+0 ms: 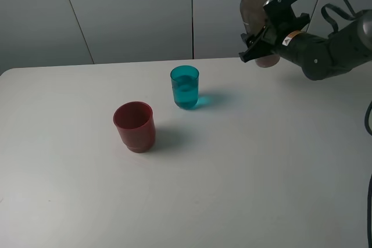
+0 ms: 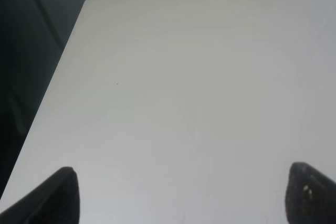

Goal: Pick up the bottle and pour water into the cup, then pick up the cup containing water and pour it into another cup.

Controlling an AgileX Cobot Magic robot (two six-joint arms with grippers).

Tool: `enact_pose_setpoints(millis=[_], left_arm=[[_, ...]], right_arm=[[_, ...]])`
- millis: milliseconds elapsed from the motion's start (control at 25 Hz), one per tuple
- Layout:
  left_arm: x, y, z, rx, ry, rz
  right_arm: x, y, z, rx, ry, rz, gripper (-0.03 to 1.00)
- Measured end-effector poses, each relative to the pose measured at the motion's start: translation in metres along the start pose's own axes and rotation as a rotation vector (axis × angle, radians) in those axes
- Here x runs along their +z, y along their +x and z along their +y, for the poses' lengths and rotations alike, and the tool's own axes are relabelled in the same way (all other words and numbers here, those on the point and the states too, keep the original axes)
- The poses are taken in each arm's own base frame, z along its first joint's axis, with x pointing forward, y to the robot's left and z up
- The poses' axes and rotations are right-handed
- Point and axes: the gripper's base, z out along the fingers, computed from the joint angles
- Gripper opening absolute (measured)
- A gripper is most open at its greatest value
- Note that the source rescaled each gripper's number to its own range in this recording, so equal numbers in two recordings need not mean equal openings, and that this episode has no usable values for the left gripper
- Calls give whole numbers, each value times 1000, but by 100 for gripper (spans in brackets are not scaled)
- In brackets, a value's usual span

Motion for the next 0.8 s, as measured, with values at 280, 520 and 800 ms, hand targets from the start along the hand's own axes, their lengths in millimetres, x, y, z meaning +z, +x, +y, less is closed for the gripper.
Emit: enact_pose_setpoints(millis=[280,520,800], left_arm=[[0,0,0,0,0,0],[0,0,0,0,0,0],[0,0,0,0,0,0]], right_arm=[[9,42,-17,314,37,1,1],[26,62,-12,333,30,-2,1],[38,66,-12,338,34,-17,1]])
